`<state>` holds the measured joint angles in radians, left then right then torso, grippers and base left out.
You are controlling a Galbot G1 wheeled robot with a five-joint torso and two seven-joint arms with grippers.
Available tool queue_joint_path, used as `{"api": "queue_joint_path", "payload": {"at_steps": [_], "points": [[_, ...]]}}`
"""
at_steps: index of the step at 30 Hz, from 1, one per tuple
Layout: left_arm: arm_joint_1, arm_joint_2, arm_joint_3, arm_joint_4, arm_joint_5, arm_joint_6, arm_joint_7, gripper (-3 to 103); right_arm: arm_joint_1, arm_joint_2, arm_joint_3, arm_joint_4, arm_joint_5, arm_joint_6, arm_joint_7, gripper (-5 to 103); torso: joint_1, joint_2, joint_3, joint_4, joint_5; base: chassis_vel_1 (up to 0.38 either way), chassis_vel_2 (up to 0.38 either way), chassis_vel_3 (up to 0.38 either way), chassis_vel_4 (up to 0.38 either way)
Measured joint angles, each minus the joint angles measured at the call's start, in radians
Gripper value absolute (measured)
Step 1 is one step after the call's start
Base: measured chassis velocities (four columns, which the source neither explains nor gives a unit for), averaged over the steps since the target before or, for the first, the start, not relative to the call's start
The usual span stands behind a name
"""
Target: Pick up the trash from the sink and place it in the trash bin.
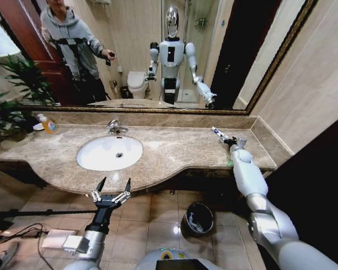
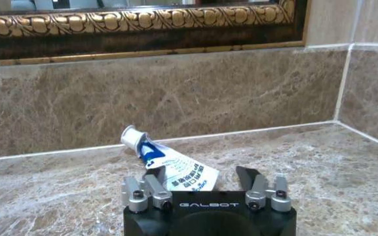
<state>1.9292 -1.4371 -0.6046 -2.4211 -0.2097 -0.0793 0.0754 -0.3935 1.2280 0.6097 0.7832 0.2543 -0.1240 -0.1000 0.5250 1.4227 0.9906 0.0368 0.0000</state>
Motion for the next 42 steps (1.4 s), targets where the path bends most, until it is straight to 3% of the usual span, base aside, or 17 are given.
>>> {"api": "queue_joint_path", "payload": {"at_steps": [3, 5, 8, 11, 14, 15, 18, 27, 42], "points": [[0.000, 0.000, 0.000, 0.000, 0.000, 0.000, 0.000, 100, 0.009, 0.002, 0.000, -0.016, -0.001, 0.003, -0.008, 57, 0.000, 0.000, 0.000, 0.0000, 0.0000, 0.000, 0.000, 0.000, 0.000], [0.000, 0.000, 0.000, 0.000, 0.000, 0.000, 0.000, 100, 0.009, 0.003, 0.001, -0.016, 0.001, 0.003, -0.009, 57, 0.000, 0.000, 0.000, 0.0000, 0.0000, 0.000, 0.000, 0.000, 0.000], [0.000, 0.000, 0.000, 0.000, 0.000, 0.000, 0.000, 100, 0.008, 0.003, 0.002, -0.011, 0.007, 0.003, -0.013, 41, 0.000, 0.000, 0.000, 0.0000, -0.0001, 0.000, 0.000, 0.000, 0.000], [0.000, 0.000, 0.000, 0.000, 0.000, 0.000, 0.000, 100, 0.000, 0.002, 0.003, -0.001, 0.011, 0.002, -0.013, 35, 0.000, 0.000, 0.000, 0.0000, 0.0000, 0.000, 0.000, 0.000, 0.000], [0.000, 0.000, 0.000, 0.000, 0.000, 0.000, 0.000, 100, -0.015, 0.001, 0.003, 0.016, 0.016, -0.001, -0.014, 19, 0.000, 0.000, 0.000, 0.0000, 0.0000, 0.000, 0.000, 0.000, 0.000], [0.000, 0.000, 0.000, 0.000, 0.000, 0.000, 0.000, 100, -0.015, 0.001, 0.003, 0.016, 0.016, -0.001, -0.014, 19, 0.000, 0.000, 0.000, 0.0000, 0.0000, 0.000, 0.000, 0.000, 0.000], [0.000, 0.000, 0.000, 0.000, 0.000, 0.000, 0.000, 100, -0.041, 0.004, 0.004, 0.041, 0.017, -0.004, -0.013, 3, 0.000, 0.000, 0.000, 0.0000, 0.0000, 0.000, 0.000, 0.000, 0.000], [0.000, 0.000, 0.000, 0.000, 0.000, 0.000, 0.000, 100, -0.073, 0.004, 0.004, 0.087, 0.036, -0.013, -0.005, 0, 0.000, 0.000, 0.000, 0.0000, 0.0000, 0.000, 0.000, 0.000, 0.000], [0.000, 0.000, 0.000, 0.000, 0.000, 0.000, 0.000, 100, -0.191, -0.036, 0.010, 0.330, 0.066, -0.031, 0.009, 0, 0.000, 0.000, 0.000, 0.0000, 0.0000, 0.000, 0.000, 0.000, 0.000]]}}
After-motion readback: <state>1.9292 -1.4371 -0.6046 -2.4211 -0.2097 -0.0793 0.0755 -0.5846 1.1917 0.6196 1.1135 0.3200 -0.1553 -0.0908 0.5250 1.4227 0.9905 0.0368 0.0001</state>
